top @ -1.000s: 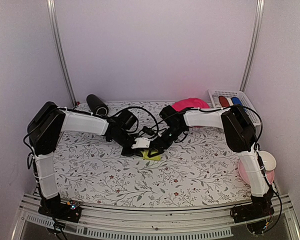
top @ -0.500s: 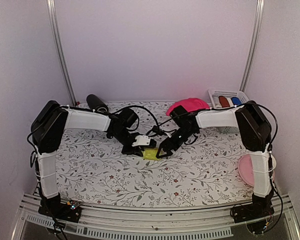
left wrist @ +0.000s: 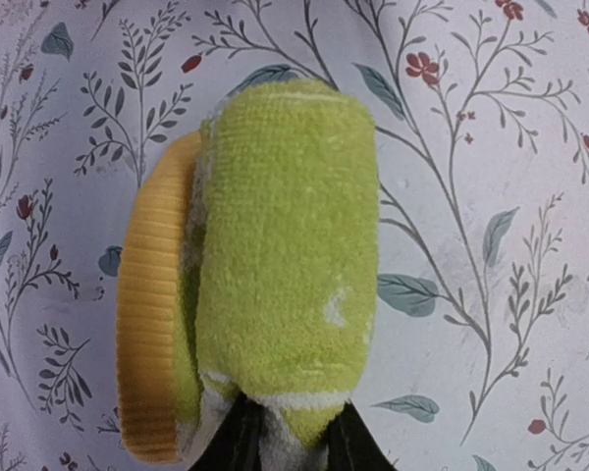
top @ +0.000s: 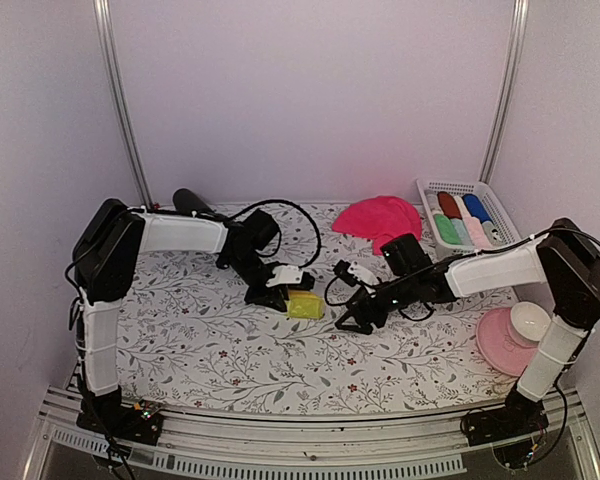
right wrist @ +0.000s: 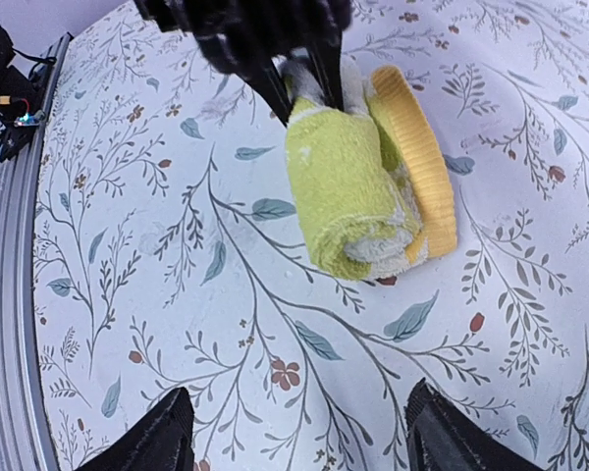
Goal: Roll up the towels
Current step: Roll the towel at the center of the board.
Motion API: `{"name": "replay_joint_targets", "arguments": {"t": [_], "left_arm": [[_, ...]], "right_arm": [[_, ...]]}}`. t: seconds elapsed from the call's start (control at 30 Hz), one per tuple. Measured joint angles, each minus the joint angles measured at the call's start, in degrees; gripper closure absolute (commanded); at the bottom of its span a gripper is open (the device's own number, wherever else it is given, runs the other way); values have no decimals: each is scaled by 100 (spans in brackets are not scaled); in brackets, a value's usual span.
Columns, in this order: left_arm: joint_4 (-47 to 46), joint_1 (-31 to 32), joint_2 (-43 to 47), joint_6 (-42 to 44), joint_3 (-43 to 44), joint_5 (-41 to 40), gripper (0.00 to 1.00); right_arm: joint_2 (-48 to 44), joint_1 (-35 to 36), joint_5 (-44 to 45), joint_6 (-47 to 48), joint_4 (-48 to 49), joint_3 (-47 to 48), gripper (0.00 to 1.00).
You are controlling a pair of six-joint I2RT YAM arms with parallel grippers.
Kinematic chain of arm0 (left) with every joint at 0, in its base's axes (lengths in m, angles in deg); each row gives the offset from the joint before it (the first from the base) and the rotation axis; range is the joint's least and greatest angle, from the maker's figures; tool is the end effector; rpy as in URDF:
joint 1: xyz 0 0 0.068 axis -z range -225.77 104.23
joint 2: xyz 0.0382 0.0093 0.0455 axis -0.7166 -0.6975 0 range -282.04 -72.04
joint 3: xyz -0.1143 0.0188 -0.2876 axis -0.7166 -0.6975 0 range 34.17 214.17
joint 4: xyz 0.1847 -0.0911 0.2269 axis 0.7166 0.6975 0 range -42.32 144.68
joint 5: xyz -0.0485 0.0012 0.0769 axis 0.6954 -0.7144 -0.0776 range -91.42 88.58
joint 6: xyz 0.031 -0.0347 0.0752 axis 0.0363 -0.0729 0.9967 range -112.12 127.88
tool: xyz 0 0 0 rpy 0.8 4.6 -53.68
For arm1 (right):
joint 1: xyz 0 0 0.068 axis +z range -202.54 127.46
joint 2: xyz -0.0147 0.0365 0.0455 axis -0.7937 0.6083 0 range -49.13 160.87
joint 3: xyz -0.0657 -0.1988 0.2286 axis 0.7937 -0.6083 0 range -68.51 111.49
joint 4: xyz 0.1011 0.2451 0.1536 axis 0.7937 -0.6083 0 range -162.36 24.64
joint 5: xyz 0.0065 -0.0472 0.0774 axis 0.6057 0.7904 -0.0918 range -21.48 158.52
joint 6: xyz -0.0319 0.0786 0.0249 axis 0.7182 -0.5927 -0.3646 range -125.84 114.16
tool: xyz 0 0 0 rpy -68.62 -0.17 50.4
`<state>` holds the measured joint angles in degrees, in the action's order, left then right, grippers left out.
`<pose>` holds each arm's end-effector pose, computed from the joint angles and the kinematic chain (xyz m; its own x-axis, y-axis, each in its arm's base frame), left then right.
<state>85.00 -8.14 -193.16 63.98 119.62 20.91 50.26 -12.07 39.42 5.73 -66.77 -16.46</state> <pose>0.3711 -0.3240 0.1102 0.1194 0.8773 -0.4648 0.9927 -0.1139 0.0401 0.2838 0.2924 0.1299 -0.3978 -0.5696 -0.7192 -0.9092 0.3495 0.2261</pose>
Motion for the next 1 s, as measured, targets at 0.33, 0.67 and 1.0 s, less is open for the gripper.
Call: {"name": "replay_joint_targets", "arguments": {"t": [0.33,0.67,1.0], "left_arm": [[155,-42,-87,-24,138,107,80],[396,-94,-221,-79,356,225,80],[542,-116,-304,-70,494,284,79]], "right_arm": [[-304,688,846,420,1757,-586,37],[446,1248,1646,1349,1624,522,41],[1150,1314,2260,1696,1226,927,44]]}}
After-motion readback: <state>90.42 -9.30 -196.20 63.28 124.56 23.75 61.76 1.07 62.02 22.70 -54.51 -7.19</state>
